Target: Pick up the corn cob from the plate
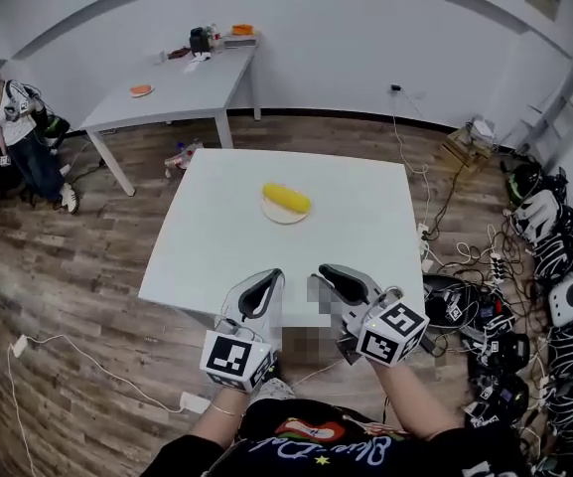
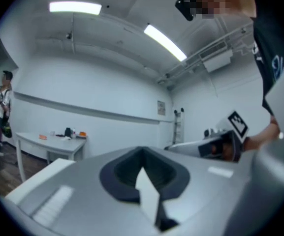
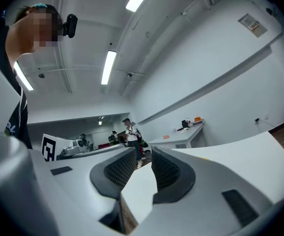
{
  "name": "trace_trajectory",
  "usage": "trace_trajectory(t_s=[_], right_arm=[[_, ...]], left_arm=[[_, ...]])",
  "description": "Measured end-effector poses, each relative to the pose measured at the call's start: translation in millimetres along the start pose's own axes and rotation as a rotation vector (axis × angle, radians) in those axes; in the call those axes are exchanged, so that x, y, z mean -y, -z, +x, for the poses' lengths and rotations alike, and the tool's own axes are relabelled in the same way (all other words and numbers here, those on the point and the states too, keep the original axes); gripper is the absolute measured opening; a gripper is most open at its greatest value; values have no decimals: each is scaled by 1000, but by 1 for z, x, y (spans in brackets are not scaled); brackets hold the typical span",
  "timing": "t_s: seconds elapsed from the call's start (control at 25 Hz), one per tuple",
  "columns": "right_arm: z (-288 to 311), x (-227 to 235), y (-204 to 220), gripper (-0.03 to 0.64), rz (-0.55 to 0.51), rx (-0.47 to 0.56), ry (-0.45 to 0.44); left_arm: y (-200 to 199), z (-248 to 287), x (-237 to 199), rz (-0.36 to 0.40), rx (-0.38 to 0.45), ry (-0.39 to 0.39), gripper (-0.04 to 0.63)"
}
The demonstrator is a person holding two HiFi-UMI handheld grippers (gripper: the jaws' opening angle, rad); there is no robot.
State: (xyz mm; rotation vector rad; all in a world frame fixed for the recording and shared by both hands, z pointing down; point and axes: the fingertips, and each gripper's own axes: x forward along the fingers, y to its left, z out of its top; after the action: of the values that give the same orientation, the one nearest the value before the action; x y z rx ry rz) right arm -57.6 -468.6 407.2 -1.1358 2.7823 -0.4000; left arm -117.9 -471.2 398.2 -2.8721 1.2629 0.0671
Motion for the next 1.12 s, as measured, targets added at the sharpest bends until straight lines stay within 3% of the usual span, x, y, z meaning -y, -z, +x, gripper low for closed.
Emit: trace_trajectory(t_s=[0.2,0.36,0.6,0.88,1.12], right_arm=[[96,57,0,111,14,-38,90],[151,103,1,149,-48,-102,139],[208,192,41,242,-197,-376,113],[267,260,104,267,-262,-687,47],[275,288,154,273,-316,-965,-17]], left_arm=[[15,50,-74,-38,-33,94,-11],[33,85,-121,-74,-70,99,-11],[47,116,-148,-114,-94,60,-11],[72,129,-185,-165,-164,39,-11],[80,146,-204,-194,-179,35,-11]])
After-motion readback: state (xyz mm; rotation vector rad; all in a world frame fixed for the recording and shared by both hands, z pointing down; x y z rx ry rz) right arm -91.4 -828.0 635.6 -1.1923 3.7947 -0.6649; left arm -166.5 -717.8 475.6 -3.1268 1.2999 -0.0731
